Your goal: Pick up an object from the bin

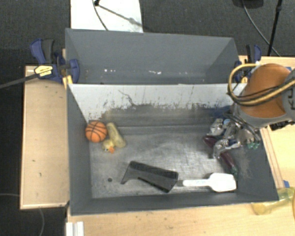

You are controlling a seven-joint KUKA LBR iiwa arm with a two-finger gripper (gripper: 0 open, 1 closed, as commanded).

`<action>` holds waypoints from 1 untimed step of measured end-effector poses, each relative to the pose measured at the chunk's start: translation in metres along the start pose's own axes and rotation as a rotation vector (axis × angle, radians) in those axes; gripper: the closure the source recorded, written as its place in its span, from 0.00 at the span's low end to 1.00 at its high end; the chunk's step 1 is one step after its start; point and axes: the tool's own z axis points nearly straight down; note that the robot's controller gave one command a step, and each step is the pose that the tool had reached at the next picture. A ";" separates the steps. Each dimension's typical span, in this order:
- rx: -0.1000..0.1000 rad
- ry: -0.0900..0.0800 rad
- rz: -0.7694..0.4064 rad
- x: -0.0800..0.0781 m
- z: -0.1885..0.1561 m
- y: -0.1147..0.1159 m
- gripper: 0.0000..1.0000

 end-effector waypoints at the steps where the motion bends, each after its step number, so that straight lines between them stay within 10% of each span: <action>1: 0.000 0.000 0.000 0.000 0.000 0.000 1.00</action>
Offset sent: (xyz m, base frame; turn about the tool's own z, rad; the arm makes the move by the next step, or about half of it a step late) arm 0.0052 0.0467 0.1325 -0.0979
